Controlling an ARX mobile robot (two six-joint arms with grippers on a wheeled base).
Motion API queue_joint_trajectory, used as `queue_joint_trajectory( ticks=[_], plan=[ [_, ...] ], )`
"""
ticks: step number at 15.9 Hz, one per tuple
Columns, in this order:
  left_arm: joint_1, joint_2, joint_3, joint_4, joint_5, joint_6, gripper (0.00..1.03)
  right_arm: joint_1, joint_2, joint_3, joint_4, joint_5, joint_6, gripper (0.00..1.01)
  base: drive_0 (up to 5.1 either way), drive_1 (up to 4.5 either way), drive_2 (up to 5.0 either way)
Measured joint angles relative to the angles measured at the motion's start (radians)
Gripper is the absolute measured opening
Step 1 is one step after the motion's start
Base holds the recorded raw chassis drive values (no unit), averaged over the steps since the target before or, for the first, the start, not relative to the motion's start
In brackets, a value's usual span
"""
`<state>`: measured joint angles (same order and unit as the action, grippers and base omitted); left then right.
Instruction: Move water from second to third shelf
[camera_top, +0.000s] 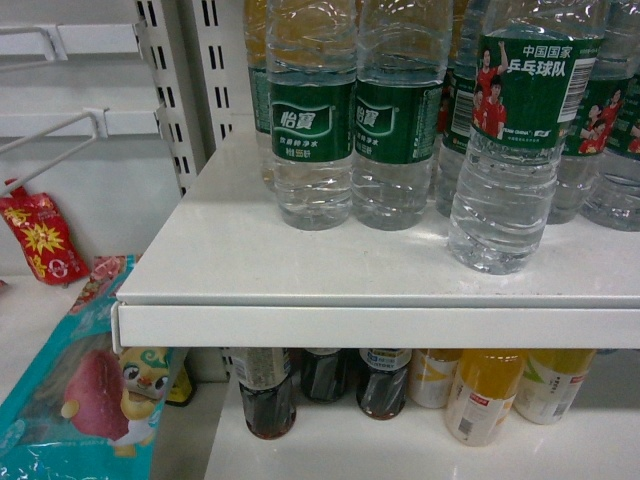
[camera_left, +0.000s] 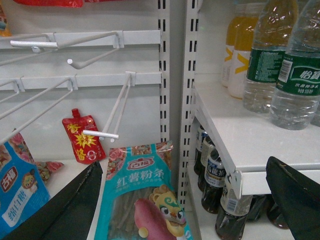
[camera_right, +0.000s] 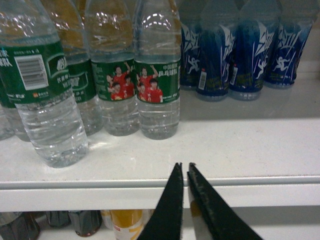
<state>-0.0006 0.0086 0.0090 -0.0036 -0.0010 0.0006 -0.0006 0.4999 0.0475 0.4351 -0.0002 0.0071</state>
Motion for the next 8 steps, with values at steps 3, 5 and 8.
queue_joint_trajectory(
  ticks=[3, 5, 8],
  plan=[
    [0.000, 0.000, 0.000, 0.000, 0.000, 0.000, 0.98, 0.000, -0.073, -0.006, -0.042, 0.000, -0.004, 0.02, 0.0, 0.00, 0.0],
    [0.000, 0.000, 0.000, 0.000, 0.001, 0.000, 0.98, 0.000, -0.091, -0.035, -0.041, 0.000, -0.005, 0.02, 0.0, 0.00, 0.0],
    [0.000, 0.000, 0.000, 0.000, 0.000, 0.000, 0.98, 0.000, -0.187, -0.035, -0.118, 0.000, -0.005, 0.02, 0.0, 0.00, 0.0]
  ],
)
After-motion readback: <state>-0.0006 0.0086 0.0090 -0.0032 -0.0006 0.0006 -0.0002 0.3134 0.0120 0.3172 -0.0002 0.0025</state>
